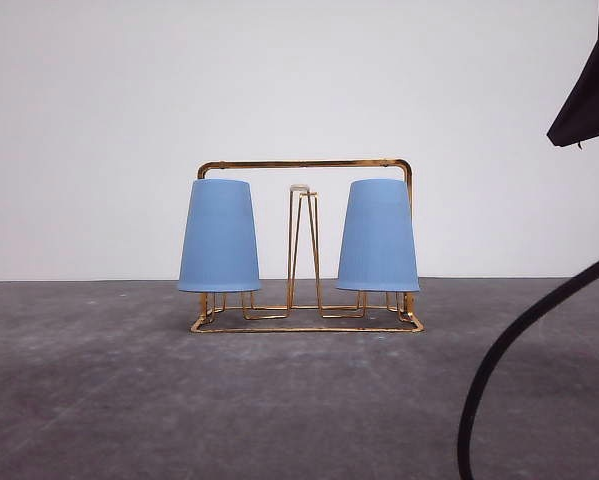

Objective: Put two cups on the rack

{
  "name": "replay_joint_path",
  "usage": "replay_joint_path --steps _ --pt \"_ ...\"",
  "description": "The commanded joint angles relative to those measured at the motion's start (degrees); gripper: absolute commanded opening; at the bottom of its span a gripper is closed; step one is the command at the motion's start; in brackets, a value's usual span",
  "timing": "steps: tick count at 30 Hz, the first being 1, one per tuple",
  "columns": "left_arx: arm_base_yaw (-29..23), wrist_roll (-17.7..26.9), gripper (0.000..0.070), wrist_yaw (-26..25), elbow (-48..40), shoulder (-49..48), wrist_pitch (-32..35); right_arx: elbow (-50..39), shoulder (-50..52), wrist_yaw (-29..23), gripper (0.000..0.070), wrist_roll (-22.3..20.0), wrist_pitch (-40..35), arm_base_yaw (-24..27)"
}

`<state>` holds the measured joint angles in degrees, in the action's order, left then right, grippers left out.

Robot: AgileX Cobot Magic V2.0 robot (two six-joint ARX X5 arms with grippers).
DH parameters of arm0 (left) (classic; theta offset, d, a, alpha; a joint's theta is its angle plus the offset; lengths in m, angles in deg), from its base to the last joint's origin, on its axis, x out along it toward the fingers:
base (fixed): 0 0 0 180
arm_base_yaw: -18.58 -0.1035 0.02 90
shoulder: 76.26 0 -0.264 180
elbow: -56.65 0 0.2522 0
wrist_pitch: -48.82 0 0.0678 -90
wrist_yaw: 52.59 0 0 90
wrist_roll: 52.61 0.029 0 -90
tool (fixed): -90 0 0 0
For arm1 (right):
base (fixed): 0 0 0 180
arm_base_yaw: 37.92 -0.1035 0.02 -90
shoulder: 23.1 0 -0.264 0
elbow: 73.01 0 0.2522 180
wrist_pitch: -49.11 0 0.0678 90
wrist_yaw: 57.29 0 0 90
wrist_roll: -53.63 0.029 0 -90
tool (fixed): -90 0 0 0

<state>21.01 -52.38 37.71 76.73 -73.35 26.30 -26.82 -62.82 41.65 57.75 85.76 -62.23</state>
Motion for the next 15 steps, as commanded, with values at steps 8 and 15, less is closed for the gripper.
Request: replay_joint_path --steps 8,15 --pt "-0.6 0.6 0.0 0.2 -5.6 -2.8 1.5 0.6 -0.1 0.0 0.0017 0.3 -0.6 -0.3" --pt "-0.7 0.6 0.0 0.3 -5.6 -2.7 1.0 0.6 -0.1 0.0 0.0017 0.3 -0.6 -0.3"
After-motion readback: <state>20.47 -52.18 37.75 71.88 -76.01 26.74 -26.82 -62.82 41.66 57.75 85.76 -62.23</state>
